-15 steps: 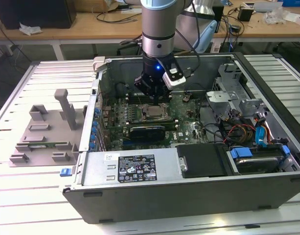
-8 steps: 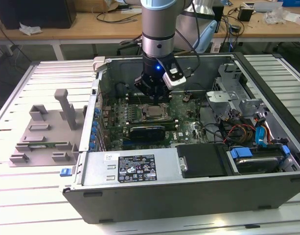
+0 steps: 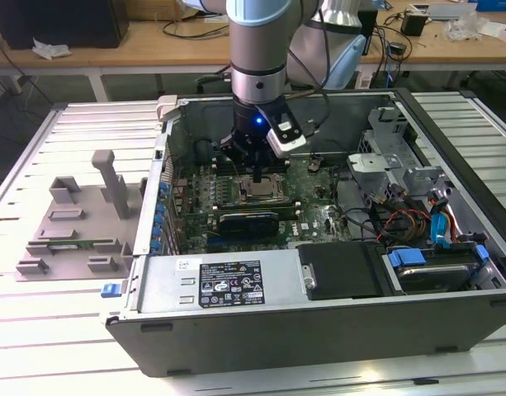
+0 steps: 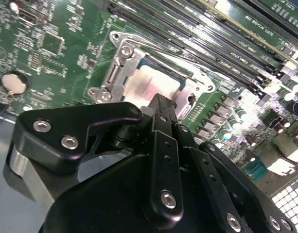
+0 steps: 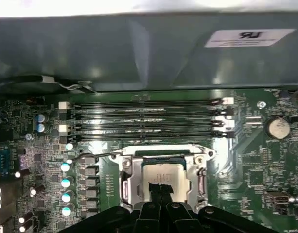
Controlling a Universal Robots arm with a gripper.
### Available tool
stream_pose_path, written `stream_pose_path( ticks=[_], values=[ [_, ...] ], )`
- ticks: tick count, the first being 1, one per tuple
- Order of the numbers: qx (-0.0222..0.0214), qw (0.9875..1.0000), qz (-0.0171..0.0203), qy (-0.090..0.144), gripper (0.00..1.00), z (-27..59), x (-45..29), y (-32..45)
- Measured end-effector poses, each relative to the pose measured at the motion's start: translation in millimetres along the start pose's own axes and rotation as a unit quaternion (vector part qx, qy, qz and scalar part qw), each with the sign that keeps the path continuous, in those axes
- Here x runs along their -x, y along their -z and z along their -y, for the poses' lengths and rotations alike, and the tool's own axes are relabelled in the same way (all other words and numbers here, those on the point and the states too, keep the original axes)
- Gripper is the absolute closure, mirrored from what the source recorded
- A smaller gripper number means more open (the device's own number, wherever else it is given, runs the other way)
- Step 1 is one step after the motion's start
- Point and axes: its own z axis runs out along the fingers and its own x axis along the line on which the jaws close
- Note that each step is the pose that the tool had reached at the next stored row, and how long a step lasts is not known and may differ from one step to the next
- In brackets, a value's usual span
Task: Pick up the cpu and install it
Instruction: 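Close the cpu cover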
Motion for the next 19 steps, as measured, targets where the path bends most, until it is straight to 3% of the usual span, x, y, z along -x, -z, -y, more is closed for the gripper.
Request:
stream_pose_path(
  ticks=[6, 12, 19],
  values=[
    [0.0001, 1.0000, 0.0004, 0.004, 0.89, 0.8, -13.8, -7.2],
    [0.0000, 1.0000, 0.0004, 0.005, 0.89, 1.4, -18.3, -15.3],
    [0.0002, 1.0000, 0.0005, 0.006, 0.89, 1.4, -19.6, -16.6]
  ],
)
